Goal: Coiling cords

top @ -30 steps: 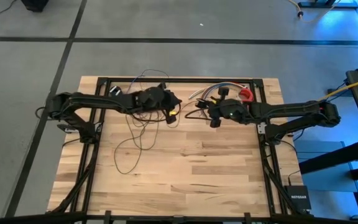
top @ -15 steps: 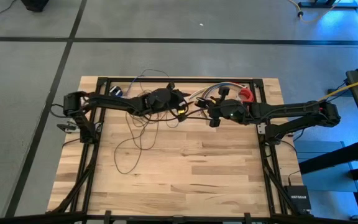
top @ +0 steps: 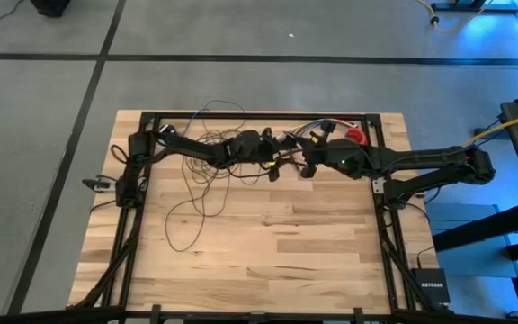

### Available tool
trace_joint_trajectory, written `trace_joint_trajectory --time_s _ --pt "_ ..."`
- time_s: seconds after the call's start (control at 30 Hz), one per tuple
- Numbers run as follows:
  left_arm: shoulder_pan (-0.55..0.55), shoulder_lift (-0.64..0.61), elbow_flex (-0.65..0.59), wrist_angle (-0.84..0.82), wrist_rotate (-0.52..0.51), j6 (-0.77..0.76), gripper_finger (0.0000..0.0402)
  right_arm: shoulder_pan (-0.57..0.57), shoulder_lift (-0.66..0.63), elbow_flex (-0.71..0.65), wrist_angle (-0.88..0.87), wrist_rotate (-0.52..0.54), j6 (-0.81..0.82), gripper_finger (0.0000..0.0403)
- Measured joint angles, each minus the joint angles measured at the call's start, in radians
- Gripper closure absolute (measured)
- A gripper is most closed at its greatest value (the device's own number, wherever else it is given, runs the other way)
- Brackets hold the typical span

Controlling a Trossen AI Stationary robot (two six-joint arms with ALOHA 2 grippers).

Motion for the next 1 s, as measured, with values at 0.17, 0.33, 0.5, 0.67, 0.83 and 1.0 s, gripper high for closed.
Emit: trace_joint_trajectory --time_s 0.17,0.33,0.5,0.67,0.83,1.0 --pt "-0.003 0.054 0.053 -0.008 -0.002 0.043 0.0219 0.000 -0.001 0.000 0.051 -0.010 -0.020 0.0398" --pt "-0.019 0.044 0.060 -0.143 0.025 0.100 0.0219 0.000 0.000 0.002 0.027 -0.009 -0.021 0.0398" --pt "-0.023 0.040 0.057 -0.130 0.071 0.112 0.0219 0.000 0.000 0.002 0.015 -0.010 -0.021 0.0398" --pt "-0.023 0.068 0.059 0.036 0.065 0.048 0.0219 0.000 0.000 0.002 0.041 -0.010 -0.022 0.0398" --pt "-0.025 0.084 0.058 0.089 0.062 0.025 0.0219 0.000 0.000 0.002 0.050 -0.023 -0.023 0.0398" --pt "-0.035 0.087 0.058 0.129 0.062 0.027 0.0219 0.000 0.000 0.002 0.054 -0.034 -0.023 0.0398"
